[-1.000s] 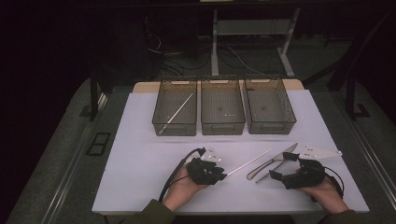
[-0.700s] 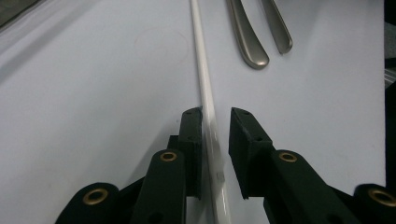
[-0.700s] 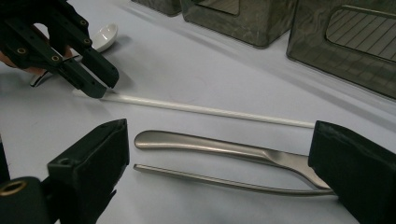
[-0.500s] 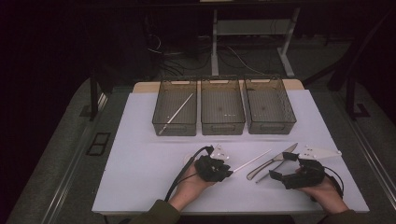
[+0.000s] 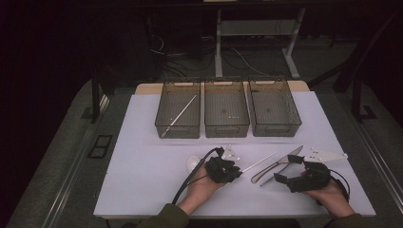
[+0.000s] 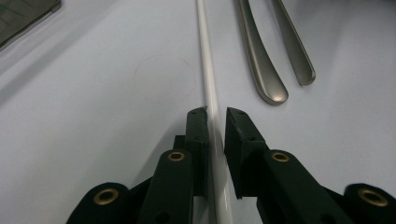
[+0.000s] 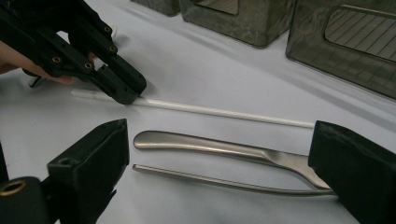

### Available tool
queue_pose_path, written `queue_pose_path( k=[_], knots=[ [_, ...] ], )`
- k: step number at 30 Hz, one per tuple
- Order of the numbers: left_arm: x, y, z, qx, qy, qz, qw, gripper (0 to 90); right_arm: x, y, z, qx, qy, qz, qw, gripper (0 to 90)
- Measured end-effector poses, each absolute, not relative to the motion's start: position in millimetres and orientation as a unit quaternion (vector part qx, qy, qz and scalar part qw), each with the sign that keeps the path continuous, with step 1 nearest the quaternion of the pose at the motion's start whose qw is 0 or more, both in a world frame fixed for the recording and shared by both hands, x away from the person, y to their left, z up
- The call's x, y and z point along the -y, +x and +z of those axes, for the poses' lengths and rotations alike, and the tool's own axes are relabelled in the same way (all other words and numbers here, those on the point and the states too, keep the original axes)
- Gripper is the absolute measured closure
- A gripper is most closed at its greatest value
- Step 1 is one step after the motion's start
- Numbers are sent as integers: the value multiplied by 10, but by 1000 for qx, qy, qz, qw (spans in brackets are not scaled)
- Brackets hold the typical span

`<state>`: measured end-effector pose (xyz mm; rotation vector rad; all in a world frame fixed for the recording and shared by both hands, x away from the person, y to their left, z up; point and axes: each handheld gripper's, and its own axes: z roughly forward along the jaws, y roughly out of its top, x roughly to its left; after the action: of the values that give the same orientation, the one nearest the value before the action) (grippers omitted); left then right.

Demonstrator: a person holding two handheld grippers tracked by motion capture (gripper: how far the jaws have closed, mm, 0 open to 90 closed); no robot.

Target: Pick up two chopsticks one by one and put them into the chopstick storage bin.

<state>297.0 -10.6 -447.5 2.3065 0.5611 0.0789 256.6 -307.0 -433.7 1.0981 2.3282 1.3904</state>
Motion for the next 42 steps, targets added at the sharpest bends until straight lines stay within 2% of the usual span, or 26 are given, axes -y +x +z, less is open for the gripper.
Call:
queue_pose_path(
  k=[9, 22, 42],
  knots=[
    [139, 2952, -4471, -214, 905, 47, 365, 833, 3067, 2569, -4338, -792, 371, 472, 110, 53],
    [128, 2959, -4441, -199, 910, 55, 360, 839, 3070, 2559, -4330, -791, 372, 474, 107, 53],
    [-82, 3015, -4205, -201, 899, 36, 388, 838, 2996, 2576, -4363, -779, 374, 491, 110, 36]
  ],
)
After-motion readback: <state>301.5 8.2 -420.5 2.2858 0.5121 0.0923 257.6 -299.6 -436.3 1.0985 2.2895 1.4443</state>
